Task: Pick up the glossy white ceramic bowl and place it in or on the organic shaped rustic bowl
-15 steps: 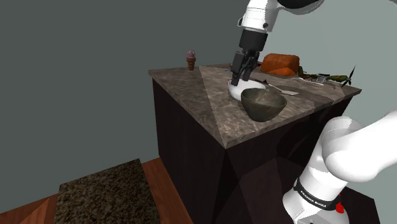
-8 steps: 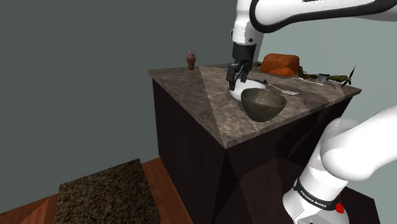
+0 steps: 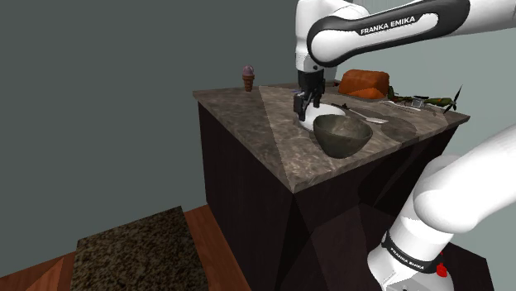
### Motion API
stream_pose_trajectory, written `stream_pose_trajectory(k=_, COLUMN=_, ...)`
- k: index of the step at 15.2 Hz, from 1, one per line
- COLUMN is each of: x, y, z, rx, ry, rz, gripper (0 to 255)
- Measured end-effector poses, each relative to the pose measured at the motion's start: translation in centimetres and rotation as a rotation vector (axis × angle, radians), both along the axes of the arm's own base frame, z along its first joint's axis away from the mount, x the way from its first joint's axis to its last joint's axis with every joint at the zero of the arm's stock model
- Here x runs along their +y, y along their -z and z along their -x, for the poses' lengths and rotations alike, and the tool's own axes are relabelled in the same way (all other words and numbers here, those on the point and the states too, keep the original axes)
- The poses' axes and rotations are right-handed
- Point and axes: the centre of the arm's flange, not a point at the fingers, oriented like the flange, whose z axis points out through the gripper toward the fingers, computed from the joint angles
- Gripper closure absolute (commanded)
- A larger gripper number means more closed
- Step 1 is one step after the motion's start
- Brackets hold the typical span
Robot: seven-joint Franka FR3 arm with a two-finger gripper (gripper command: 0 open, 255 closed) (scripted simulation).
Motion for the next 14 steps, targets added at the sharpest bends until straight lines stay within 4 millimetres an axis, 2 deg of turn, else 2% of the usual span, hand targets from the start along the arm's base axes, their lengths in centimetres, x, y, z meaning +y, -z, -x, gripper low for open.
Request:
stream_pose_trajectory(k=6, x=-1.0, y=2.9, z=0.1, rx=0.002, ry=0.001, rz=0.004, gripper=0)
stream_pose_trajectory(k=12, x=-1.2, y=3.2, z=0.1, rx=0.001, ry=0.001, rz=0.004, gripper=0)
stream_pose_trajectory(k=13, x=-1.2, y=3.2, z=0.1, rx=0.001, ry=0.001, rz=0.004, gripper=255)
stream_pose_trajectory(k=14, x=-1.2, y=3.2, z=0.1, rx=0.001, ry=0.001, rz=0.004, gripper=255)
